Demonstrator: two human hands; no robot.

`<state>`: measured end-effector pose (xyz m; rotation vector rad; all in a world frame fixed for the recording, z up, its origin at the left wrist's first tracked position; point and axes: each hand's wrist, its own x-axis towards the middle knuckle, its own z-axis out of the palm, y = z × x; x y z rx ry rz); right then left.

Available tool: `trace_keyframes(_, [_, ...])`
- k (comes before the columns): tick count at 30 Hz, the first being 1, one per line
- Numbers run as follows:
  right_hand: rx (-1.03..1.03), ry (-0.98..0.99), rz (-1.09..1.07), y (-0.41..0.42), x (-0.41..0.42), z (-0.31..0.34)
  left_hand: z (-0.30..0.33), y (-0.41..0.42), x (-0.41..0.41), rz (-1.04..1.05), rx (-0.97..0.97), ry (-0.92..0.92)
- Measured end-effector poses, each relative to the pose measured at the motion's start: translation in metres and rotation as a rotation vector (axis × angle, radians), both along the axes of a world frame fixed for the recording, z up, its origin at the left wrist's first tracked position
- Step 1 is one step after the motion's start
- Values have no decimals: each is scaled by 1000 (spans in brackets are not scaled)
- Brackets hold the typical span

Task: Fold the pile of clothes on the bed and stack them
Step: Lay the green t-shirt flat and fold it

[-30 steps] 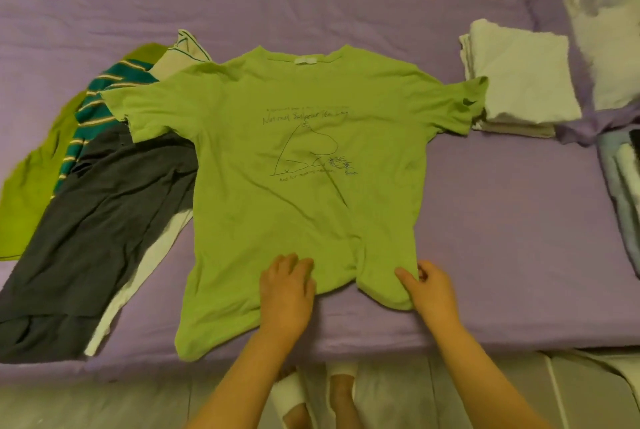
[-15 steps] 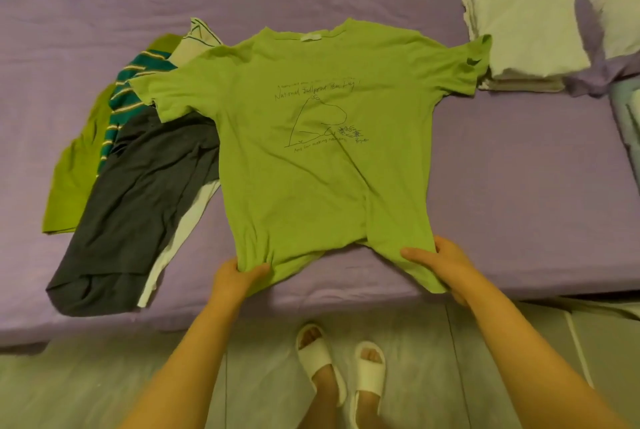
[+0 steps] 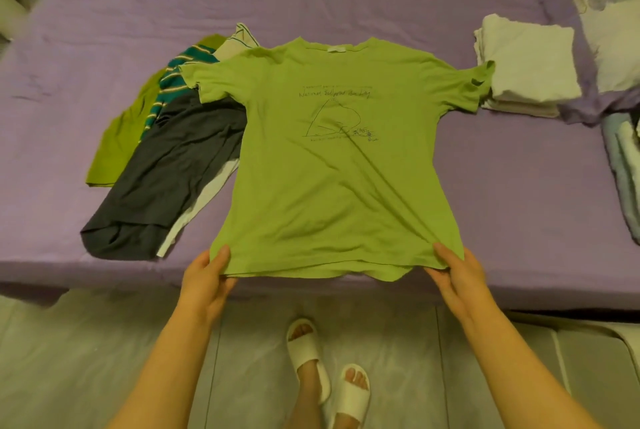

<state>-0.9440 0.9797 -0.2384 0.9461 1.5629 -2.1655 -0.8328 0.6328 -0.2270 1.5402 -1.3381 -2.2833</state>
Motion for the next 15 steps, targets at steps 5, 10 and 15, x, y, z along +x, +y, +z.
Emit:
trace_keyframes(5, [76,-7,-47,11,3,-3,-3,-3,6,-2,-342,-129])
trace_keyframes(10, [468,-36,77,27,9,-16,-19,-21,14,-219,-727,-492])
trace_keyframes(15, [992,86,390,21,19,-30,-31,14,-5,-553,-970,-387])
